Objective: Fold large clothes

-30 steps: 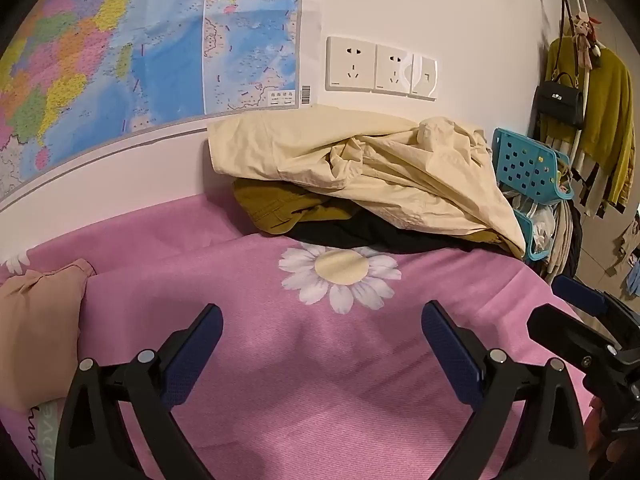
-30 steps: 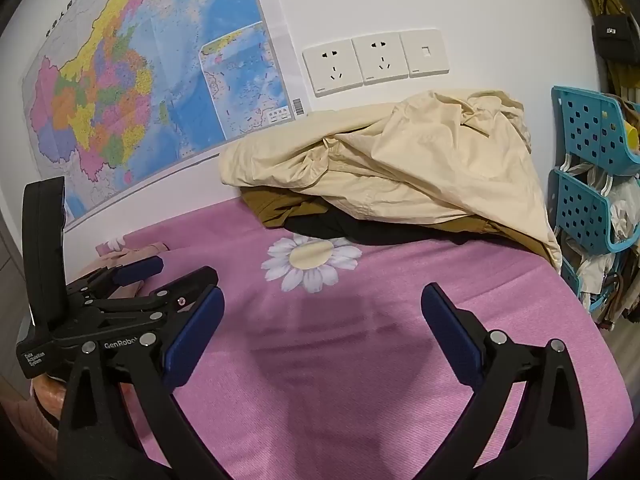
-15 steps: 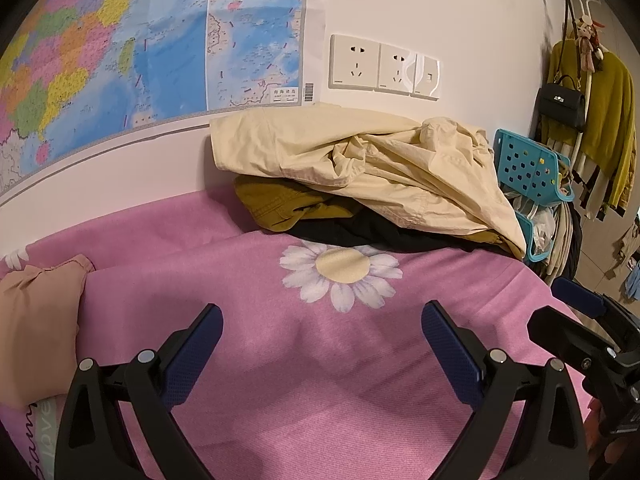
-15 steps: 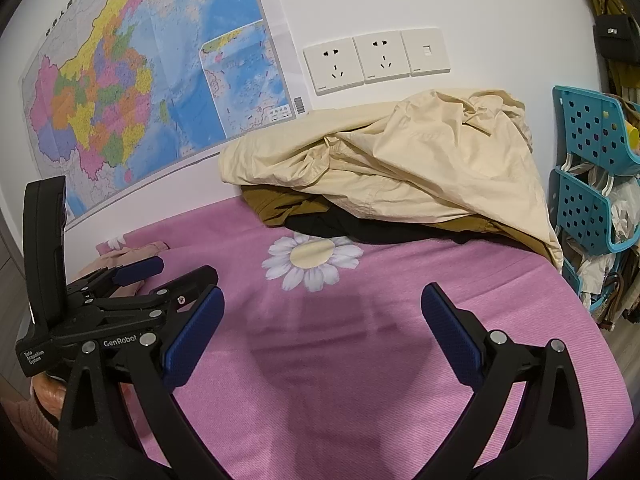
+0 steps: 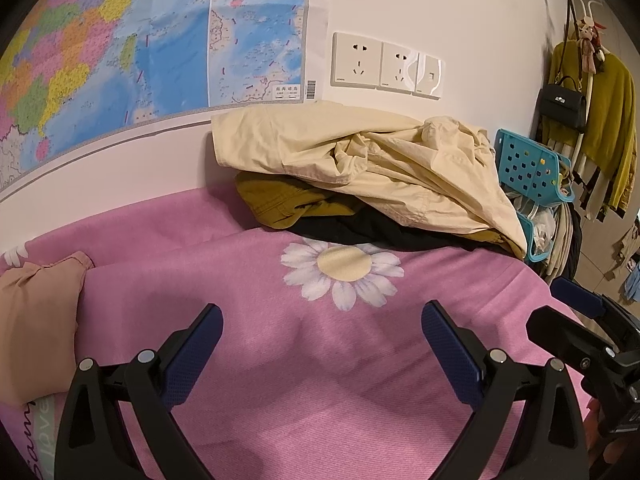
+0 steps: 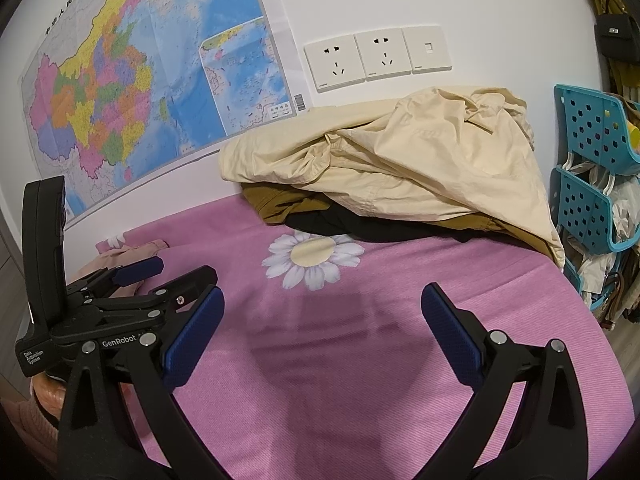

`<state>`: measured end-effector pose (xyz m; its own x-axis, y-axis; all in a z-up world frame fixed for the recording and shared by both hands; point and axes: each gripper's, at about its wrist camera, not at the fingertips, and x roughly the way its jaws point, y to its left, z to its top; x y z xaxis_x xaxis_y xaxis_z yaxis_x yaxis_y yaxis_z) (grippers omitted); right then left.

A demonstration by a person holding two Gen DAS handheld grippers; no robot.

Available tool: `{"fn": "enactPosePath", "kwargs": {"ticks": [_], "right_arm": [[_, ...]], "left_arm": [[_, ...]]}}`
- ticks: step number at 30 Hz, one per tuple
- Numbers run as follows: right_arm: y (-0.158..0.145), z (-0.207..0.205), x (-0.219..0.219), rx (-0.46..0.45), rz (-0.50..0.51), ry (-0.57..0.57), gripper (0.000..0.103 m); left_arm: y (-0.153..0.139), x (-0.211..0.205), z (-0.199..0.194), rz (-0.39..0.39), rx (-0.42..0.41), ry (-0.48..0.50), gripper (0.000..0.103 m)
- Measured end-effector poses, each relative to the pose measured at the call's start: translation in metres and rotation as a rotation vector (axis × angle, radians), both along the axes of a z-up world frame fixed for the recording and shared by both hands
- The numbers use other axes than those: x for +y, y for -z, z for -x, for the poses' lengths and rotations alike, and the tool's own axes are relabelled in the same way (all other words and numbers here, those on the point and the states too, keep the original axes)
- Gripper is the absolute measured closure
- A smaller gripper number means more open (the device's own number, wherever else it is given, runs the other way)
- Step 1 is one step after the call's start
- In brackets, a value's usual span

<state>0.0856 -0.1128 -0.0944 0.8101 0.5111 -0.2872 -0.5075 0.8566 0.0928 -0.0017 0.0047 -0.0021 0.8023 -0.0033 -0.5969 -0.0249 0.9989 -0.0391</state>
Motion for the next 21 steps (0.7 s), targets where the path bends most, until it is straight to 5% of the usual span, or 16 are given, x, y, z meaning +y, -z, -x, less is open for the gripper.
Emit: {"fn": "enactPosePath", "kwargs": {"ticks": [21], "right_arm": [[0.0018,-0.0007,0.0013,0.003,0.000,-0.004,0.006]], "left_arm": [[0.0027,0.0015,-0.0008,0.016,0.008,-0.003,0.007]]}}
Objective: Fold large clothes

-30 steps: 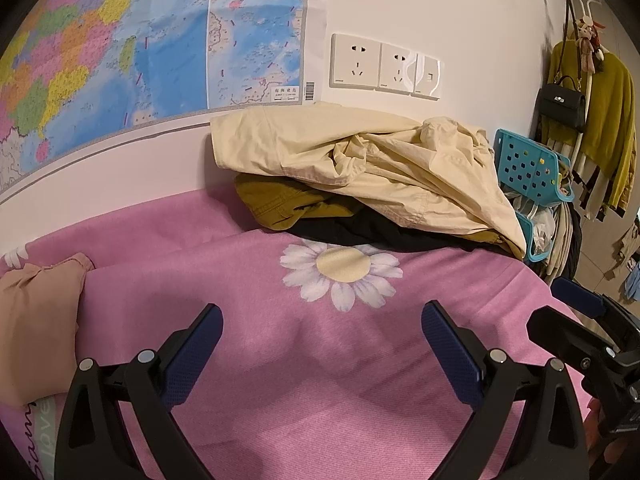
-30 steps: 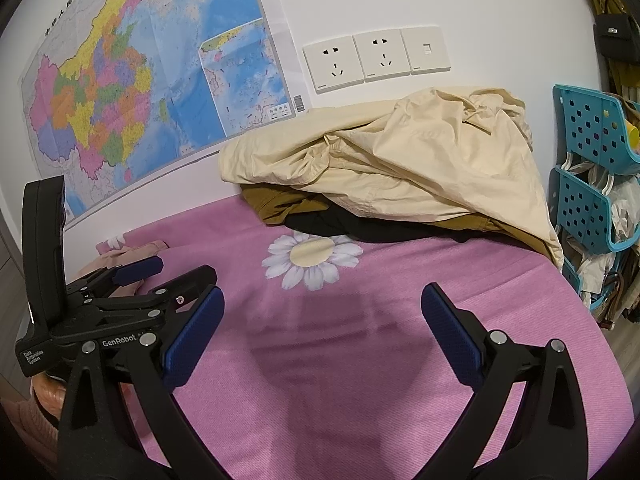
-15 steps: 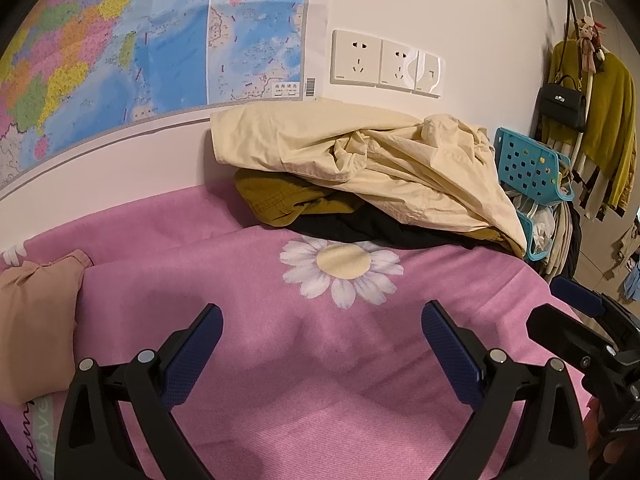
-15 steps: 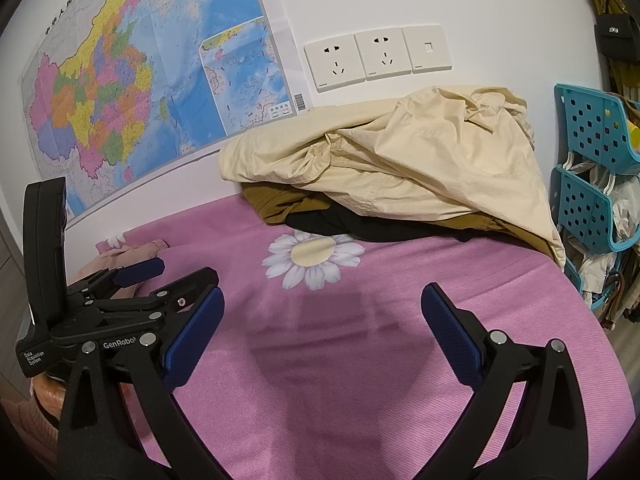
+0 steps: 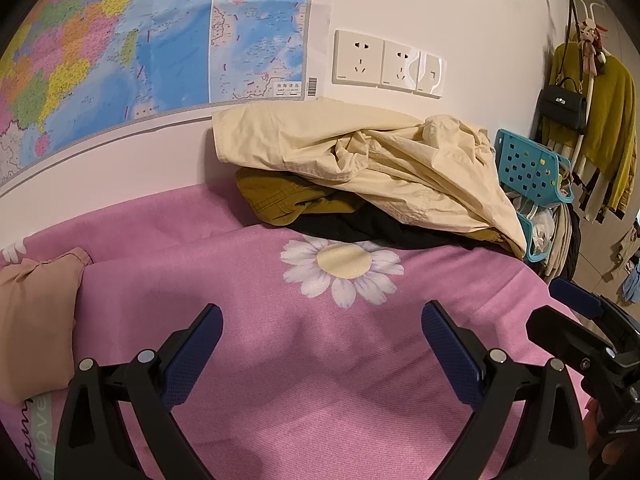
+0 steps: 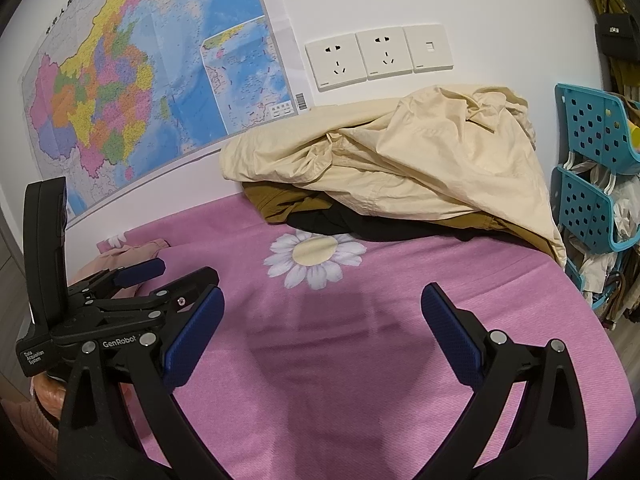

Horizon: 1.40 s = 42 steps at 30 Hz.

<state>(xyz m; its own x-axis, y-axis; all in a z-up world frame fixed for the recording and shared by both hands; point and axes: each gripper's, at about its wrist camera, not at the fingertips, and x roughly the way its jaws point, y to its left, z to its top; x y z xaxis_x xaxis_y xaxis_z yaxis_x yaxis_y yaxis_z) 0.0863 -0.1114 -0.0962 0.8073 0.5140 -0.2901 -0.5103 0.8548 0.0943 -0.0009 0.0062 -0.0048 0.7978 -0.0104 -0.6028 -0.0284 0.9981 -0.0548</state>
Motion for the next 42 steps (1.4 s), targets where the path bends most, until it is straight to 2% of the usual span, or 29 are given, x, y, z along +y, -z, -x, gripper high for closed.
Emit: {"fn": "enactPosePath", "kwargs": {"ticks": [42], "right_arm": [[-0.0039,0.0024,0.0042,-0.014,0.006,-0.017,0.006]], "left_arm": [[0.0003,0.0028,-0.0001,0.006,0.010,0.001,0.007]]}}
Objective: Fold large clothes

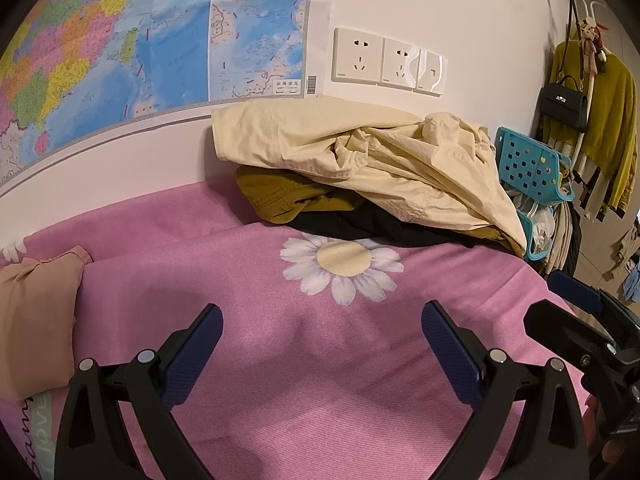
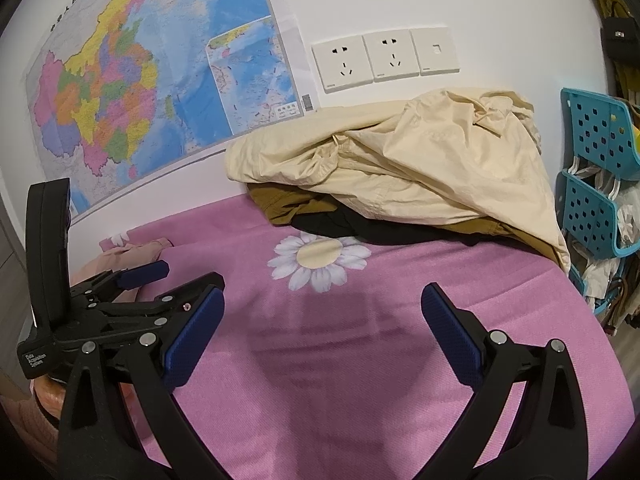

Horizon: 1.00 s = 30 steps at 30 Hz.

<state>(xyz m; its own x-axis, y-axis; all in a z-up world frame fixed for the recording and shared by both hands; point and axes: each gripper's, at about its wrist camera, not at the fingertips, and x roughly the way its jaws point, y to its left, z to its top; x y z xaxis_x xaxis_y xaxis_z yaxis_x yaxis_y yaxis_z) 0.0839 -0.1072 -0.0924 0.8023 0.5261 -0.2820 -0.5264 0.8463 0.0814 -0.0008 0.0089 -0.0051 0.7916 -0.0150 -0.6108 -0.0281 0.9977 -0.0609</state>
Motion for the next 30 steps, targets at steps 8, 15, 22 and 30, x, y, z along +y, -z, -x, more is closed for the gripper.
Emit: {"fn": "enactPosePath", "kwargs": {"ticks": [8,15,22,30], "right_arm": [[-0.006,-0.007,0.000,-0.006,0.021,-0.013,0.006],[-0.018,-0.023,0.011,-0.034,0.075,-0.035,0.006],[-0.048,-0.072,0.031,-0.116,0.211,0.016,0.006],[-0.084,-0.151,0.076,-0.223,0.435,0.103,0.006]], "left_arm": [[-0.001,0.001,-0.005,0.002,0.019,-0.009,0.007],[0.003,0.008,-0.024,-0.001,0.069,-0.021,0.007],[0.001,0.029,-0.057,-0.052,0.069,-0.088,0.007],[0.010,0.060,-0.096,-0.067,0.103,-0.160,0.007]]}}
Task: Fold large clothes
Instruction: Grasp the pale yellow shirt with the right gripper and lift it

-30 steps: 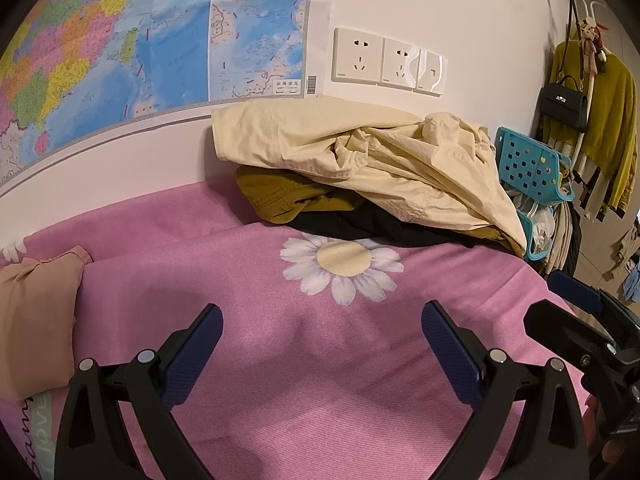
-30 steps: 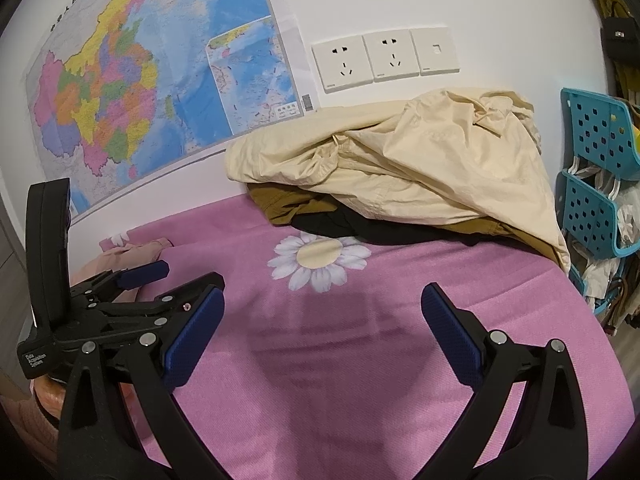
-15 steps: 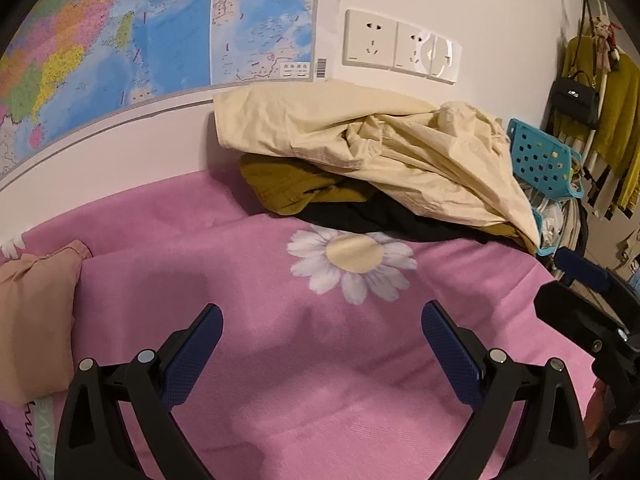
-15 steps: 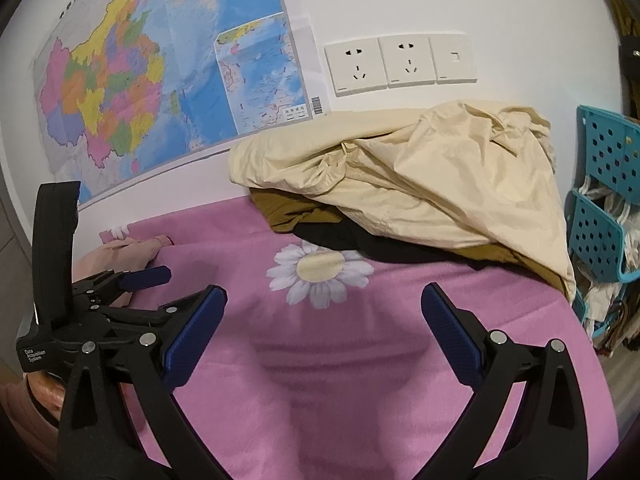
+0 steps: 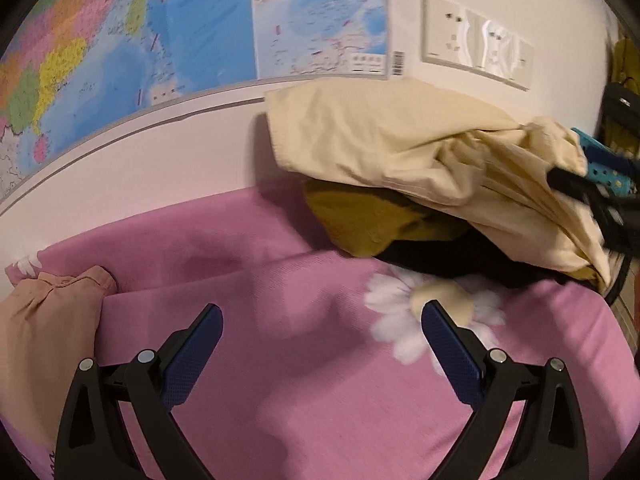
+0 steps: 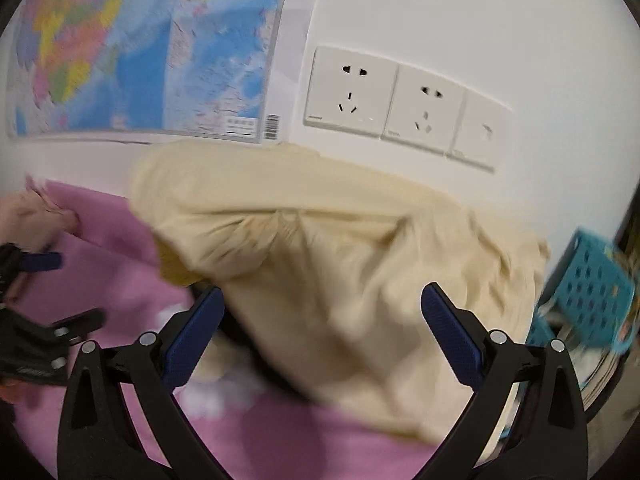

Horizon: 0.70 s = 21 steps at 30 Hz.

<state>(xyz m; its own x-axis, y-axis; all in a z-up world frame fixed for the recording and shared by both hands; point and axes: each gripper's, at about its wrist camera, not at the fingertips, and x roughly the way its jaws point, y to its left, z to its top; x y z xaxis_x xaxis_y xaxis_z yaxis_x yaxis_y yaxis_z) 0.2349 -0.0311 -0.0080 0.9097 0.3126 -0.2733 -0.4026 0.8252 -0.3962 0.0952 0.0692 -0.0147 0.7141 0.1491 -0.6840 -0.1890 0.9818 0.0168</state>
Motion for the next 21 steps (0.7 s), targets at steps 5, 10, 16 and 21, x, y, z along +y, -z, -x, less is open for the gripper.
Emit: {"fn": "enactPosePath", "kwargs": {"ticks": [5,10,16,21], "right_arm": [[-0.001,-0.048,0.049,-0.061,0.255,0.019,0.006],[-0.013,-0.074,0.064,-0.023,0.270,-0.052,0.049],[-0.065,-0.055,0.033,0.035,0.158,-0.123,0.098],[-0.087,-0.051,-0.017,0.102,0.010,-0.150,0.089]], "left_arm": [[0.007,0.014,-0.011,0.011,0.011,-0.027,0.007],[0.016,0.026,-0.017,0.017,0.031,-0.044,0.007],[0.020,0.039,-0.019,0.035,0.030,-0.058,0.007],[0.020,0.044,-0.022,0.039,0.029,-0.067,0.007]]}}
